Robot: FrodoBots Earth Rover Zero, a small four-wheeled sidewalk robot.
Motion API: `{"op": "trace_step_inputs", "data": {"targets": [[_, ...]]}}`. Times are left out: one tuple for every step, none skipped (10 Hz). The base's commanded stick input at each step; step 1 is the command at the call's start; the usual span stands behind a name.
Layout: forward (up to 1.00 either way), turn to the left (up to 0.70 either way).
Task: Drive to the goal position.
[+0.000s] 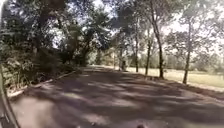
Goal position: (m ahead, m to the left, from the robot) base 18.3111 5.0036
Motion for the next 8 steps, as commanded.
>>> {"op": "trace_step_inputs", "data": {"targets": [[0.7, 0.0], [0.7, 0.0], [0.7, 0.0], [0.7, 0.0], [0.7, 0.02], [0.7, 0.22], [0.7, 0.35], [0.7, 0.35]]}}
